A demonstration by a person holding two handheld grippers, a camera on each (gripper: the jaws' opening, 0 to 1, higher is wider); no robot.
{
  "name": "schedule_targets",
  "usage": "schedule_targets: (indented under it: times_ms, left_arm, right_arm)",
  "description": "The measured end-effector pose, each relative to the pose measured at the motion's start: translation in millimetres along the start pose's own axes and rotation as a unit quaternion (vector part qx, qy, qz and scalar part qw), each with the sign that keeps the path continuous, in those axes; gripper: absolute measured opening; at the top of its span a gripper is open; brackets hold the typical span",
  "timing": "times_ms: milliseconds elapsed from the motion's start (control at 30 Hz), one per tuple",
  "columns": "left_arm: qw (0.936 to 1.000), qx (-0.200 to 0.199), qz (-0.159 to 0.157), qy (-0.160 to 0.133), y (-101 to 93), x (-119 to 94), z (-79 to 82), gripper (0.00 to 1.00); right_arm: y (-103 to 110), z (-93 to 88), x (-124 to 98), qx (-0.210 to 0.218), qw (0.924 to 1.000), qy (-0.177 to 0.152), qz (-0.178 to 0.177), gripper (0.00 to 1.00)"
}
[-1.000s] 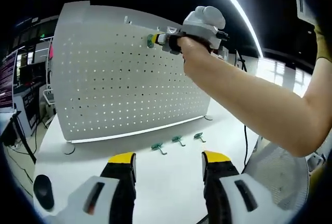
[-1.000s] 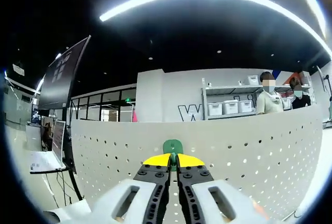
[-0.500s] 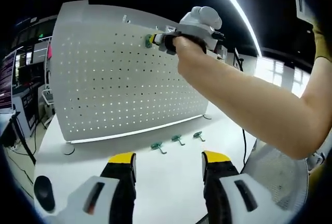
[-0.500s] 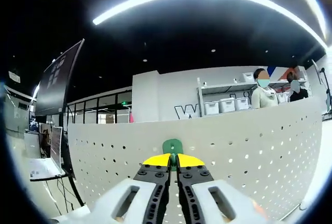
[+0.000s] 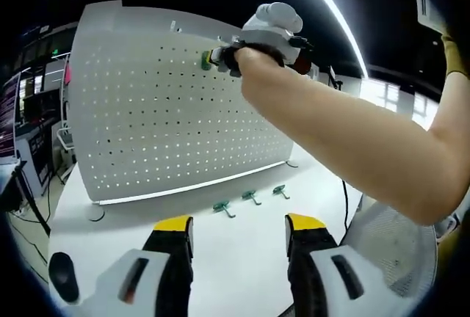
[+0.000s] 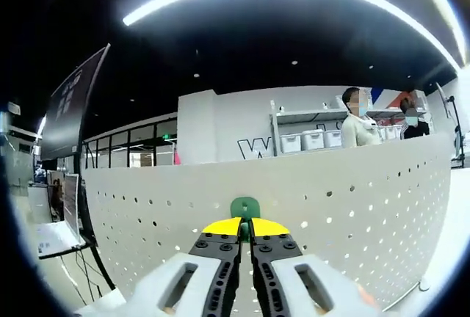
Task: Insert the hook assembly into the mounting plate slot until the hook locks in place.
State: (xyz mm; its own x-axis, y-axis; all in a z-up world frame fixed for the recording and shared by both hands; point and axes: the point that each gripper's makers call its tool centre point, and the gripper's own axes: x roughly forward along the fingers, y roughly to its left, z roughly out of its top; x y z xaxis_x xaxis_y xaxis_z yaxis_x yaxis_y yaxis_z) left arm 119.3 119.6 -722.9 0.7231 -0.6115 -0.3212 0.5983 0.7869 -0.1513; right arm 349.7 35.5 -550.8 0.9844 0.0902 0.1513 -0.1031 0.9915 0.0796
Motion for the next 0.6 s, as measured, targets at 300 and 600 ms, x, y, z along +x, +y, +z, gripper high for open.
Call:
schedule_targets:
  times_ms: [300, 600]
  left_arm:
    - [1.0000, 0.002, -0.002, -0.004, -0.6, 1.8, 3.9, 0.52]
    - [1.0000, 0.002, 0.001, -0.002, -0.3, 1.2, 2.0, 0.52]
  right_arm:
    - [2.1, -1.2, 5.3, -0.015, 0.9998, -0.002, 0.015, 0.06]
    - [8.1, -1.7, 5.5, -0.026, 0.9992, -0.011, 0.028, 0.28]
